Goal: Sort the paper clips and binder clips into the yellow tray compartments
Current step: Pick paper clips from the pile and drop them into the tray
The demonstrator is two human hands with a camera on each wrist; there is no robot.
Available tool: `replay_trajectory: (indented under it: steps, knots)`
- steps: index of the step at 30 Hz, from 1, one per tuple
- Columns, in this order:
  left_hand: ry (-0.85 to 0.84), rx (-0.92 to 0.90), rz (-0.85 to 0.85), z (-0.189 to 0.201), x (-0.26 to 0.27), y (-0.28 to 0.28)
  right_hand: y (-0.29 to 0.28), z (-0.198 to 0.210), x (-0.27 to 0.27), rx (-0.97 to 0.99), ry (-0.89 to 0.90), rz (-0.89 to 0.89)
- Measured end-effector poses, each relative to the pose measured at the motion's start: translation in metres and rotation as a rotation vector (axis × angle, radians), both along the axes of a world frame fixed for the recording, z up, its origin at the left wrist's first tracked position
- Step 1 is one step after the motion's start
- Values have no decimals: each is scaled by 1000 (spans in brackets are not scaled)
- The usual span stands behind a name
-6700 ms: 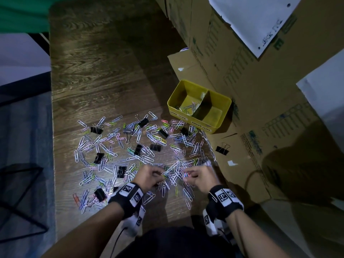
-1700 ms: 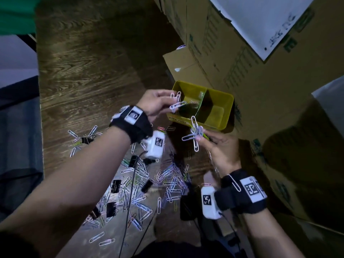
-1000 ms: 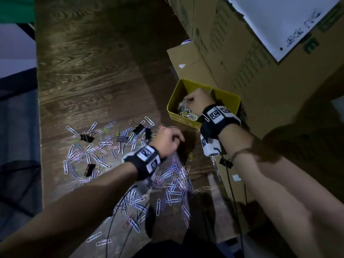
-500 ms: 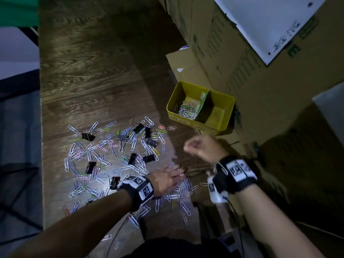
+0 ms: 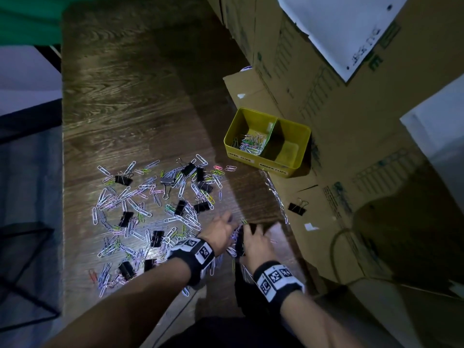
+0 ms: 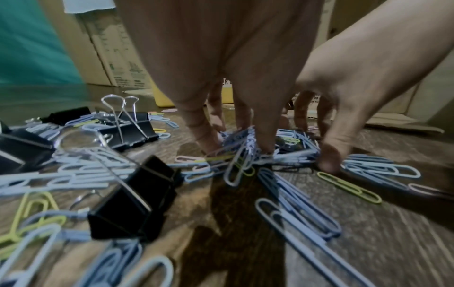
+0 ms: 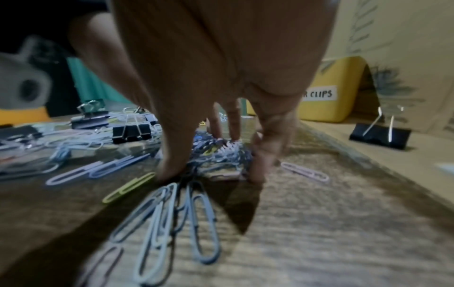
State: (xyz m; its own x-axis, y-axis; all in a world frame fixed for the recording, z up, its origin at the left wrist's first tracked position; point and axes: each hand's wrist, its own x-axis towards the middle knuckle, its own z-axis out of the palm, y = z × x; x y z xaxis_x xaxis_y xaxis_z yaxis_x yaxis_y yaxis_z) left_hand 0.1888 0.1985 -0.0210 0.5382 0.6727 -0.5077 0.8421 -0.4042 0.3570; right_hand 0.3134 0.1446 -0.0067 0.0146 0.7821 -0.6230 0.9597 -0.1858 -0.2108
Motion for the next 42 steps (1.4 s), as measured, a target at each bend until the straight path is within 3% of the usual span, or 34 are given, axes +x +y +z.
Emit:
replay_trajectory:
  steps: [4,8,13,17,20,25,30,34,39,42]
  knots:
    - [-168,-66,166,1,-6,-2,6,1,0,82,93,-14]
    - [-203,-62,347,3,-14,4,5,-1,8,126,252,-163]
    - [-228,-103,449,7,-21,10,6,5,28,23,465,-382]
    - [-293,-280,635,12,-28,16,8,-3,37,-14,531,-405]
    - [-429,-465,797,21,-36,24,11,2,45,19,589,-446]
    - [-706,-677,918,53,-37,71,24,26,52,131,789,-611]
    - [-949,-563,892,90,0,148,58,67,54,189,970,-686]
    - [-829,-326,836,89,36,205,95,95,56,378,1032,-652]
    - [-266,-83,415,73,58,230,158,106,68,501,977,-591]
    - [-278,-36,395,70,53,221,198,100,77,492,823,-548]
